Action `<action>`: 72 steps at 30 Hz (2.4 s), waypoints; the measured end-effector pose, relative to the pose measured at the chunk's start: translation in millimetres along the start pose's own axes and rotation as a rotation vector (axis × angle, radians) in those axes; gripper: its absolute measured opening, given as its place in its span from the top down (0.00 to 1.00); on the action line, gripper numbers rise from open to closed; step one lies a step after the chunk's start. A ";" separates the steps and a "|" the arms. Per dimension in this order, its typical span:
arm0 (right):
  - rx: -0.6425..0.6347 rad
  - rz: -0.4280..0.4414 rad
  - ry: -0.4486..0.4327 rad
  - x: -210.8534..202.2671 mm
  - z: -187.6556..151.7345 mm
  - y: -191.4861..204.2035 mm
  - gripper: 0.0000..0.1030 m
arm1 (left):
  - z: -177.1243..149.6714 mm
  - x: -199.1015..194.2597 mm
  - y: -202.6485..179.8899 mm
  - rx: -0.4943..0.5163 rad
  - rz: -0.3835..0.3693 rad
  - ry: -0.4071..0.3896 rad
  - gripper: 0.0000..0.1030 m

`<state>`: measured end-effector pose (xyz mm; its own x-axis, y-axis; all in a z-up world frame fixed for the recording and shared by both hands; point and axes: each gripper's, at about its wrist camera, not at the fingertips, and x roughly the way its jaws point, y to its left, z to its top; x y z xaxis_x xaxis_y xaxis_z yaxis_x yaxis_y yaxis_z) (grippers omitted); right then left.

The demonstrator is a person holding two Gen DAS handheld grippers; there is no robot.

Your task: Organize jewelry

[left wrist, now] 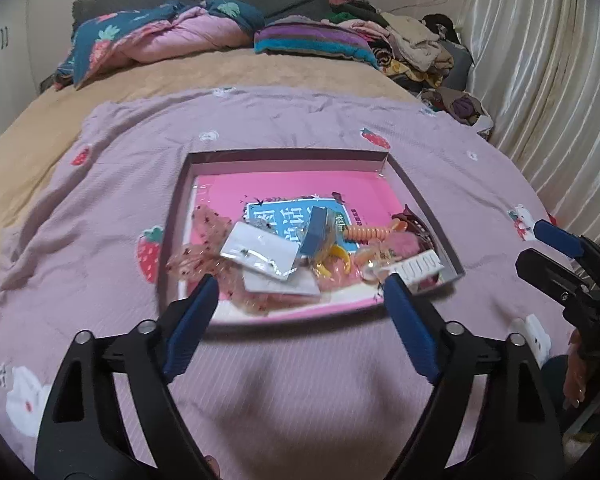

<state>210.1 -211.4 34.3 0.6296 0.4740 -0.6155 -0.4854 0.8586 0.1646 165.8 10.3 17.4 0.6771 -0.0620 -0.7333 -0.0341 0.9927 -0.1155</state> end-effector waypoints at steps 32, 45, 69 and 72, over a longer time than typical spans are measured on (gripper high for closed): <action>0.006 0.005 0.048 -29.4 -51.2 26.7 0.04 | -50.8 -46.0 5.0 -0.048 0.012 -0.046 0.09; 0.010 0.000 0.044 -30.8 -49.3 25.6 0.04 | -50.5 -44.2 3.9 -0.049 0.010 -0.033 0.09; 0.012 -0.002 0.042 -33.6 -47.2 24.4 0.04 | -49.4 -43.8 4.1 -0.050 0.015 -0.028 0.09; 0.013 0.000 0.042 -33.9 -46.7 24.1 0.04 | -49.2 -43.7 3.6 -0.045 0.025 -0.030 0.09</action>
<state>148.8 -215.8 23.2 0.6034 0.4661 -0.6470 -0.4779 0.8609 0.1744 99.9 11.5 16.1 0.6973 -0.0335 -0.7160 -0.0836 0.9883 -0.1276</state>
